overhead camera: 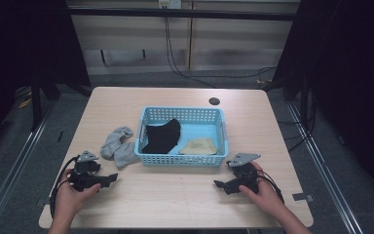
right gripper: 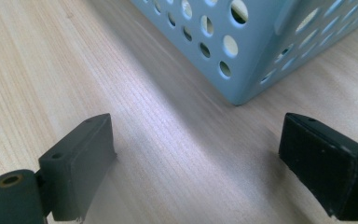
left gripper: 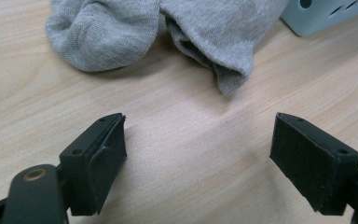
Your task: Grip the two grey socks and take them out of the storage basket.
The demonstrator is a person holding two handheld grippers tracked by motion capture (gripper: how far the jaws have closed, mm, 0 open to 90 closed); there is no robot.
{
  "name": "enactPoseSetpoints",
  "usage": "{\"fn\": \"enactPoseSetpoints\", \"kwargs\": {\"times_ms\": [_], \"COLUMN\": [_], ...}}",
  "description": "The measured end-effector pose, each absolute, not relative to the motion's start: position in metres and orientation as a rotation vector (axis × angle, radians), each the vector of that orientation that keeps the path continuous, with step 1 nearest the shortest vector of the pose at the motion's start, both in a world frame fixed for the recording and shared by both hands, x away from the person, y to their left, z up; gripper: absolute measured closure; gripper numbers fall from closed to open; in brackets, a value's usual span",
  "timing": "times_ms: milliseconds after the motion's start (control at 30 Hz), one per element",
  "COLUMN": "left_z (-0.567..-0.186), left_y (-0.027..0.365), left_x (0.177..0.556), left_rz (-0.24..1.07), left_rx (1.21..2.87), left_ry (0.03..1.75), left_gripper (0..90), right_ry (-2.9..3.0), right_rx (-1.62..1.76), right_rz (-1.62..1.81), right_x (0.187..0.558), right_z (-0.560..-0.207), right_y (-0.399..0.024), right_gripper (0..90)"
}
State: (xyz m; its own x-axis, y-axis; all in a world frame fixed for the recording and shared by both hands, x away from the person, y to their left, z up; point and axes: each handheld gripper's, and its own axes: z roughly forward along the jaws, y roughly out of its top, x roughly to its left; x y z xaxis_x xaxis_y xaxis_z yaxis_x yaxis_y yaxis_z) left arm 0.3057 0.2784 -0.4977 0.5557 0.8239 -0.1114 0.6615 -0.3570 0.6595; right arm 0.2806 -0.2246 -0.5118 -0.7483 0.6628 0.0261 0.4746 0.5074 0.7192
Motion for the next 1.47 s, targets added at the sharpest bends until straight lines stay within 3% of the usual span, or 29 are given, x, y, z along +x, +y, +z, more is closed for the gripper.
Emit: {"fn": "enactPoseSetpoints", "kwargs": {"times_ms": [433,767,1467], "left_z": [-0.504,-0.510,-0.510], "left_y": [0.277,0.272,0.271], "left_x": [0.301,0.301,0.301], "left_rz": [0.385,0.403,0.409], "left_rx": [2.130,2.161,2.143], "left_ry": [1.115,1.060,1.076], "left_gripper": [13.3,0.1,0.0], "right_ry": [2.499,2.499,2.499], "right_rx": [0.964,0.964,0.963], "right_rz": [1.075,1.076,1.076], "right_x": [0.281,0.281,0.281], "right_z": [-0.512,-0.512,-0.512], "right_y": [-0.225,-0.225,-0.225], "right_gripper": [9.9,9.9,9.9]}}
